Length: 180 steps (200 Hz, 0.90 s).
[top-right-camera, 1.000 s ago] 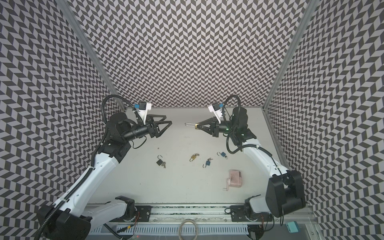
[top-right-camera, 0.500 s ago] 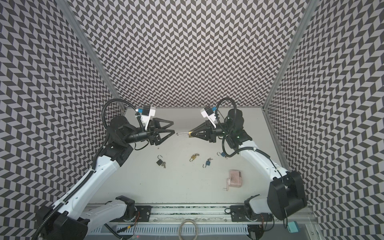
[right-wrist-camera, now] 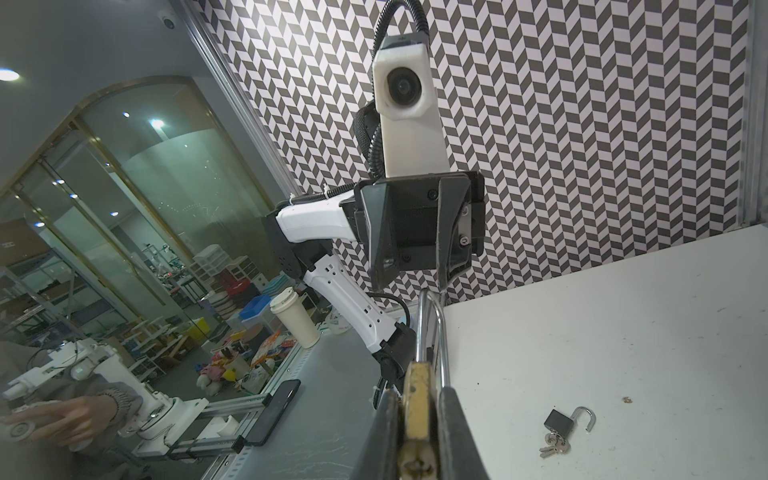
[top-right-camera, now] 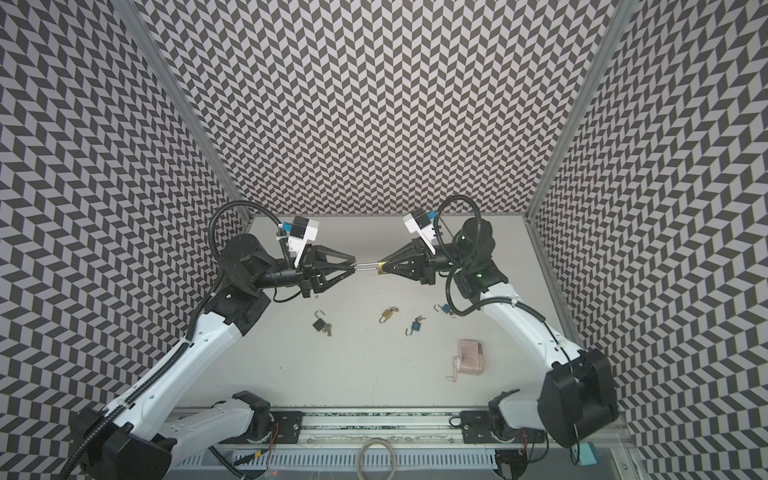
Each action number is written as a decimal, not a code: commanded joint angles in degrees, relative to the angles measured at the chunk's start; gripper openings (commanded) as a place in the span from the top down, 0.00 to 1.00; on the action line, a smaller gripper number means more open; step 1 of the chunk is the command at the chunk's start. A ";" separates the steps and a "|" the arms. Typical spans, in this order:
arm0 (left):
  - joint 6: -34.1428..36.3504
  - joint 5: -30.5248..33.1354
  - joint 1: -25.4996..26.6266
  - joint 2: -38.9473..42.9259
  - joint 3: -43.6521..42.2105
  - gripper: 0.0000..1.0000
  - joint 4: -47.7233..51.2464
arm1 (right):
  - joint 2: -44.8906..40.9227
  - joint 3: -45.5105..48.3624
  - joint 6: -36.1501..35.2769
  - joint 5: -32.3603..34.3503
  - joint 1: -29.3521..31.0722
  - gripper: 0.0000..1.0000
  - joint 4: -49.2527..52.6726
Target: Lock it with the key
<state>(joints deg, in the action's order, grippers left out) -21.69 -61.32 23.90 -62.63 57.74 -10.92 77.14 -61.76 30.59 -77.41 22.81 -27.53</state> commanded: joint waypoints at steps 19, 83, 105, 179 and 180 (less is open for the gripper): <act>0.90 -1.96 0.83 0.23 0.25 0.73 -1.20 | -2.66 -1.23 3.57 -0.02 0.40 1.00 -6.43; 1.13 -2.09 1.02 0.42 0.40 0.92 -1.17 | -2.52 -1.25 4.28 0.15 0.40 1.00 -6.27; 1.09 -2.18 1.21 0.58 0.36 0.98 -1.18 | -2.33 -1.42 4.48 0.33 0.48 1.00 -6.32; 1.56 -2.19 1.58 1.02 0.36 1.00 -1.12 | -2.74 -1.44 3.67 0.94 0.83 1.00 -5.64; 1.56 -2.16 1.58 1.02 0.36 1.00 -1.08 | -2.76 -1.44 3.59 0.99 0.88 1.00 -5.63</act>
<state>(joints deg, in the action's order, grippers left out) -20.82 -62.41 24.62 -62.59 57.74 -11.09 75.81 -61.78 34.15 -77.41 22.96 -30.96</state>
